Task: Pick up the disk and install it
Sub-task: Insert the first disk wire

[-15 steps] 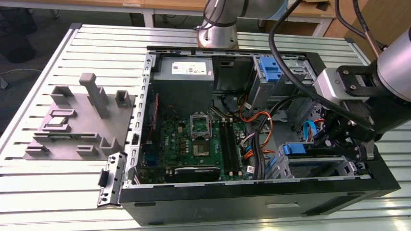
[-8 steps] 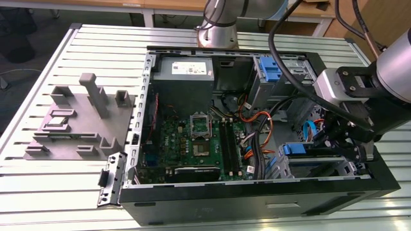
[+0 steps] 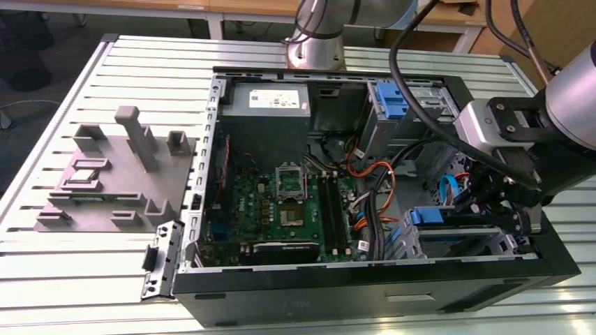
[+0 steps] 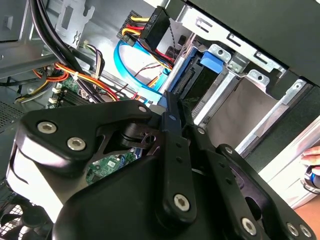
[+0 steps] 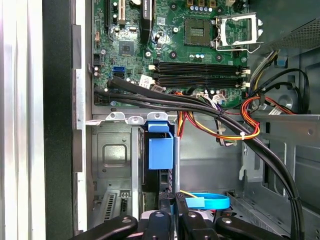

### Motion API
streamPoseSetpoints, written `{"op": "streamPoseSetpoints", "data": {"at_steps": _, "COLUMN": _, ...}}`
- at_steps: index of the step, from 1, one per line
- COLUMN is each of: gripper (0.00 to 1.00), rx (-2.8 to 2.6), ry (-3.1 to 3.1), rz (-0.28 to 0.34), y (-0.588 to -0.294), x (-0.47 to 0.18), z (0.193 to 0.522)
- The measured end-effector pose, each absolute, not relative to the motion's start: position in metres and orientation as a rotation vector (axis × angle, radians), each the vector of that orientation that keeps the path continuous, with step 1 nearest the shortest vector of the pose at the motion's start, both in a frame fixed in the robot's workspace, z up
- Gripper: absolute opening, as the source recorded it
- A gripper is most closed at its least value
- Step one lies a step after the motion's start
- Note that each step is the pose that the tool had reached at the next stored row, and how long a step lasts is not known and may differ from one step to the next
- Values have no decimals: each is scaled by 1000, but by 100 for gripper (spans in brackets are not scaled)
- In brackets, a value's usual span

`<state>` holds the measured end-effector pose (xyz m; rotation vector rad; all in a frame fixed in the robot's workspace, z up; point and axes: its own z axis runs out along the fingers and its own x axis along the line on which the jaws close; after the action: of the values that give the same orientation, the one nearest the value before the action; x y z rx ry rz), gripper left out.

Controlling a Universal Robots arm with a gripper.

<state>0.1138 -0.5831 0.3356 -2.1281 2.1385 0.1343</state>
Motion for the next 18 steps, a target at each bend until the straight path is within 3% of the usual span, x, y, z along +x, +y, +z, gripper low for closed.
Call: {"op": "streamPoseSetpoints", "data": {"at_steps": 18, "gripper": 16, "rx": -2128, "ry": 2138, "rz": 135, "y": -585, "x": 114, "z": 336}}
